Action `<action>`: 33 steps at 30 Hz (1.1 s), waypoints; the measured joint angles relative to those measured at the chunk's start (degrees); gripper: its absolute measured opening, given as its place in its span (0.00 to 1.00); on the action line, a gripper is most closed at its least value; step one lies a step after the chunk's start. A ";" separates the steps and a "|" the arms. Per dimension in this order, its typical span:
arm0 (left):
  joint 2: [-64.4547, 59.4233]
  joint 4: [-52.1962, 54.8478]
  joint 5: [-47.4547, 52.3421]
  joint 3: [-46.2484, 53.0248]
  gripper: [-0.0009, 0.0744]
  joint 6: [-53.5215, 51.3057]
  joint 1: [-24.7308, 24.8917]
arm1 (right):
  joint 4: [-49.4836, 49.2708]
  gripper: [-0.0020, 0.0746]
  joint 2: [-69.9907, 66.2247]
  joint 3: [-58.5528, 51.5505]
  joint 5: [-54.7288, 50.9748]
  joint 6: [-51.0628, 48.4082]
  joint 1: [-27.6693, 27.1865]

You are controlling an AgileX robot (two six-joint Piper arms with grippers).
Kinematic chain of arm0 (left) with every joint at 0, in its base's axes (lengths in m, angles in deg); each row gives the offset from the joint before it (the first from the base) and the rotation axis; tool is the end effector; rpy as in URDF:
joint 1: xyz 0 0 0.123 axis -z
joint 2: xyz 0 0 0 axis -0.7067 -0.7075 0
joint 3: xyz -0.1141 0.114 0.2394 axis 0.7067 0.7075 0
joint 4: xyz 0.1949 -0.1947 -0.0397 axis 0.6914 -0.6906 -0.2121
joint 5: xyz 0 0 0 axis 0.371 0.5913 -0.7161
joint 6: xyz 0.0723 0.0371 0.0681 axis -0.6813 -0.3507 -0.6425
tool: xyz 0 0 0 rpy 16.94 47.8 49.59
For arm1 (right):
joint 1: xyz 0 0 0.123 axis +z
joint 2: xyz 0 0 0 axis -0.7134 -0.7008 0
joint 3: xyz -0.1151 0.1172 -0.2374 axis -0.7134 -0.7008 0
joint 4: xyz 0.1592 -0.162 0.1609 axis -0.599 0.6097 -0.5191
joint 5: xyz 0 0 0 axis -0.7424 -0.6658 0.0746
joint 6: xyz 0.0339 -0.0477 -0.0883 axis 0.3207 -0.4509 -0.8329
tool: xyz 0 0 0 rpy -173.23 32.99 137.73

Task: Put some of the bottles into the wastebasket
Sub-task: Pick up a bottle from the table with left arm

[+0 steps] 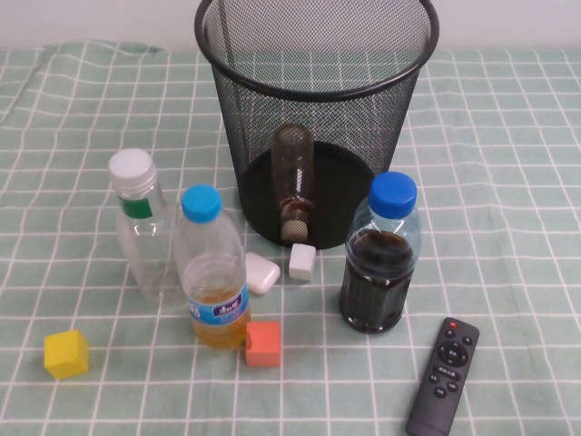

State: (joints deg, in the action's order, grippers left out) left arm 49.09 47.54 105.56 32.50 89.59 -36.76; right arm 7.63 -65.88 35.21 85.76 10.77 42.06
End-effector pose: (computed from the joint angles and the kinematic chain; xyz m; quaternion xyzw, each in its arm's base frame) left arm 0.0895 -0.0126 0.1682 0.0199 0.8011 -0.0690 0.5942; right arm 0.0993 -0.0069 0.1954 -0.0030 0.7169 -0.0508 0.6954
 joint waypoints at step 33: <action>0.00 2.71 0.00 0.00 0.00 0.00 0.00 | 0.00 0.02 3.35 0.01 -18.82 0.73 0.00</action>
State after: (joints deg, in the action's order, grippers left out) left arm 49.09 50.25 105.56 32.50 89.59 -36.76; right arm 7.63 -62.53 35.22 66.94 11.50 42.06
